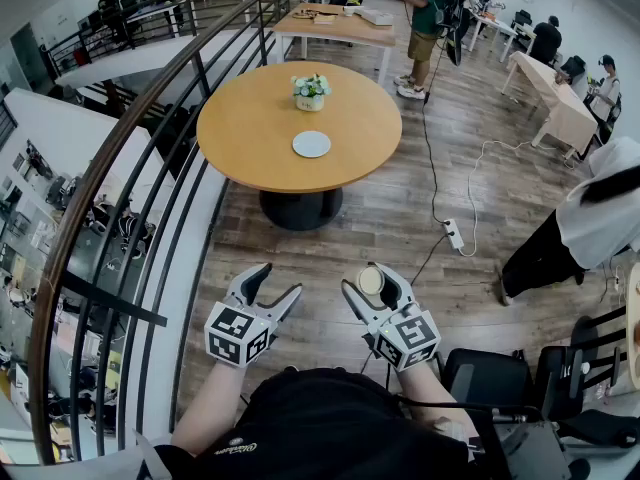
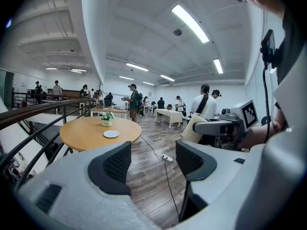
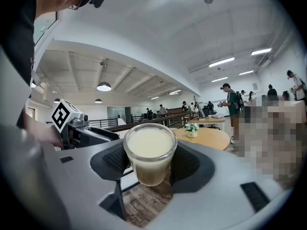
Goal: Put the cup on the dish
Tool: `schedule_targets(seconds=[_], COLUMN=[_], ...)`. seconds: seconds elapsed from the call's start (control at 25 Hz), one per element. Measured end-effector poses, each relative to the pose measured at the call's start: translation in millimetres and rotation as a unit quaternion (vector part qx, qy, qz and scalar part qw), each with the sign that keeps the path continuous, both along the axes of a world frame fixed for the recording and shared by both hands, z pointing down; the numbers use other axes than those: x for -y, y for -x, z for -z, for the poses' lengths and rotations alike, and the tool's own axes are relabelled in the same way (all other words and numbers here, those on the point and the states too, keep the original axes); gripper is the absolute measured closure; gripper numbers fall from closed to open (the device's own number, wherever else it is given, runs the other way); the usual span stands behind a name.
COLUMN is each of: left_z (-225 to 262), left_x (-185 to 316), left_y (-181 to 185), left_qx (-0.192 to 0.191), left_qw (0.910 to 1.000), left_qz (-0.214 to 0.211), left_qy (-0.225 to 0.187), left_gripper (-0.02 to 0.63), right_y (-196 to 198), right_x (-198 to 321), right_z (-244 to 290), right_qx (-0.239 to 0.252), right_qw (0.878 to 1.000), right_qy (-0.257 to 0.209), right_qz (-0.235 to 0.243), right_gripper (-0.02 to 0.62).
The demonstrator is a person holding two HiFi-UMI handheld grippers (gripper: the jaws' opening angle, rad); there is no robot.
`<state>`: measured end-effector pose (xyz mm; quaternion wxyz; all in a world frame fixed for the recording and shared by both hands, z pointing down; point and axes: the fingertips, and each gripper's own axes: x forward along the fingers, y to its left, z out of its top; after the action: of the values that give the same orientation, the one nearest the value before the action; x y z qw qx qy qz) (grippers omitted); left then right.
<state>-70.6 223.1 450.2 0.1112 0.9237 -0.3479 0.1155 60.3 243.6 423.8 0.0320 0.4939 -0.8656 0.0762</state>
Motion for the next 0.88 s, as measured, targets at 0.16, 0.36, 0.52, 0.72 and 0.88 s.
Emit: schedule_targets(seconds=[0.16, 0.36, 0.52, 0.72, 0.88], left_z=[3.1, 0.2, -0.8, 2.8, -2.8], left_x=[-2.3, -0.6, 1.6, 2.9, -1.5], left_y=[-7.7, -14.6, -20.7, -37.8, -58.7], left_qx=[0.000, 0.001, 0.003, 0.002, 0.007], left_qw=[1.0000, 1.0000, 1.0000, 1.0000, 0.9999], left_qz=[-0.004, -0.007, -0.006, -0.002, -0.001], left_qy=[0.003, 0.003, 0.003, 0.005, 0.009], left_gripper=[0.310, 0.310, 0.310, 0.310, 0.311], right_y=[-3.6, -8.1, -13.5, -29.0, -43.5], right_x=[-2.8, 1.2, 3.7, 2.3, 0.2], right_z=[-3.9, -9.4, -11.6, -11.8, -17.9], right_qx=[-0.003, 0.003, 0.016, 0.025, 0.023], right_qw=[1.000, 1.000, 1.000, 0.999, 0.999], right_qy=[0.006, 0.014, 0.023, 0.026, 0.030], right_qz=[-0.003, -0.004, 0.000, 0.006, 0.018], right_gripper=[0.337, 0.337, 0.337, 0.339, 0.337])
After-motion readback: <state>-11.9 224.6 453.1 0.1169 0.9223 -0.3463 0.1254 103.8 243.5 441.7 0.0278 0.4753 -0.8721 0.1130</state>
